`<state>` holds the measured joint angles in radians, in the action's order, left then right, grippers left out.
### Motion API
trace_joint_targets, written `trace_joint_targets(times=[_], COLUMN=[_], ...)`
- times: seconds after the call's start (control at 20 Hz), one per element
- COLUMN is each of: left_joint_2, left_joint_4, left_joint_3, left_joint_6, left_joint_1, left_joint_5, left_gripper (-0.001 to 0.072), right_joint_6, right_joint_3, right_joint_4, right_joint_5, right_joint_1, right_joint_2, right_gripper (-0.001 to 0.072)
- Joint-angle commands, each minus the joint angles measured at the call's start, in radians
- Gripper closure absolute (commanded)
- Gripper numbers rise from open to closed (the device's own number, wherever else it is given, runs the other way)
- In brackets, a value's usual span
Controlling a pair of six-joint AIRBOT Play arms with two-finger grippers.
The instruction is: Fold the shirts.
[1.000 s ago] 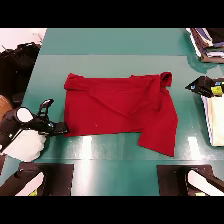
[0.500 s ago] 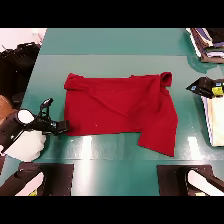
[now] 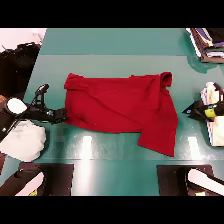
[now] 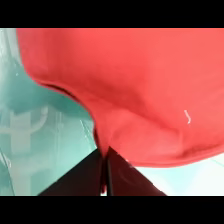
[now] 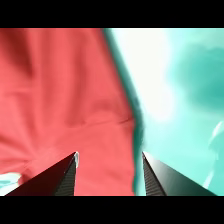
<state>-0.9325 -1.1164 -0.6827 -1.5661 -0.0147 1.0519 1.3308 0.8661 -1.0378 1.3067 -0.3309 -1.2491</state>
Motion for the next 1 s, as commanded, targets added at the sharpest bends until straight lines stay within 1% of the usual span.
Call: trace_joint_targets(times=[0.0, 0.05, 0.2, 0.25, 0.3, 0.35, 0.45, 0.55, 0.75, 0.95], left_joint_2=[0.001, 0.001, 0.001, 0.001, 0.001, 0.003, 0.038, 0.105, 0.218, 0.240], left_joint_4=[0.002, 0.002, 0.002, 0.002, 0.002, 0.001, -0.019, -0.036, -0.055, -0.059], left_joint_3=[-0.014, -0.015, -0.015, -0.015, -0.016, -0.023, -0.074, -0.192, -0.590, -1.068], left_joint_6=[0.003, 0.003, 0.002, 0.002, 0.003, 0.003, 0.002, -0.005, -0.004, 0.007], left_joint_1=[0.000, 0.000, 0.000, 0.000, 0.000, 0.000, 0.000, 0.000, 0.000, 0.000], left_joint_5=[0.010, 0.011, 0.010, 0.008, 0.010, 0.015, 0.030, 0.039, 0.071, 0.080], left_gripper=[0.0671, 0.0670, 0.0671, 0.0671, 0.0679, 0.0680, 0.0681, 0.0680, 0.0680, 0.0679], right_joint_6=[-0.016, -0.016, -0.016, -0.032, -0.060, -0.072, -0.076, -0.076, -0.076, -0.076], right_joint_3=[-0.055, -0.055, -0.055, -0.055, -0.054, -0.052, -0.033, 0.054, 0.386, 0.747], right_joint_4=[0.026, 0.048, 0.078, 0.077, 0.076, 0.077, 0.077, 0.078, 0.078, 0.048], right_joint_5=[-0.090, -0.113, -0.162, -0.167, -0.167, -0.162, -0.153, -0.132, -0.116, -0.209], right_joint_1=[0.036, 0.051, 0.097, 0.113, 0.123, 0.129, 0.129, 0.127, 0.127, 0.127], right_joint_2=[-0.097, -0.118, -0.156, -0.159, -0.158, -0.147, -0.079, 0.026, 0.258, 0.431], right_gripper=[0.0231, 0.0232, 0.0299, 0.0464, 0.0669, 0.0689, 0.0690, 0.0691, 0.0690, 0.0691])
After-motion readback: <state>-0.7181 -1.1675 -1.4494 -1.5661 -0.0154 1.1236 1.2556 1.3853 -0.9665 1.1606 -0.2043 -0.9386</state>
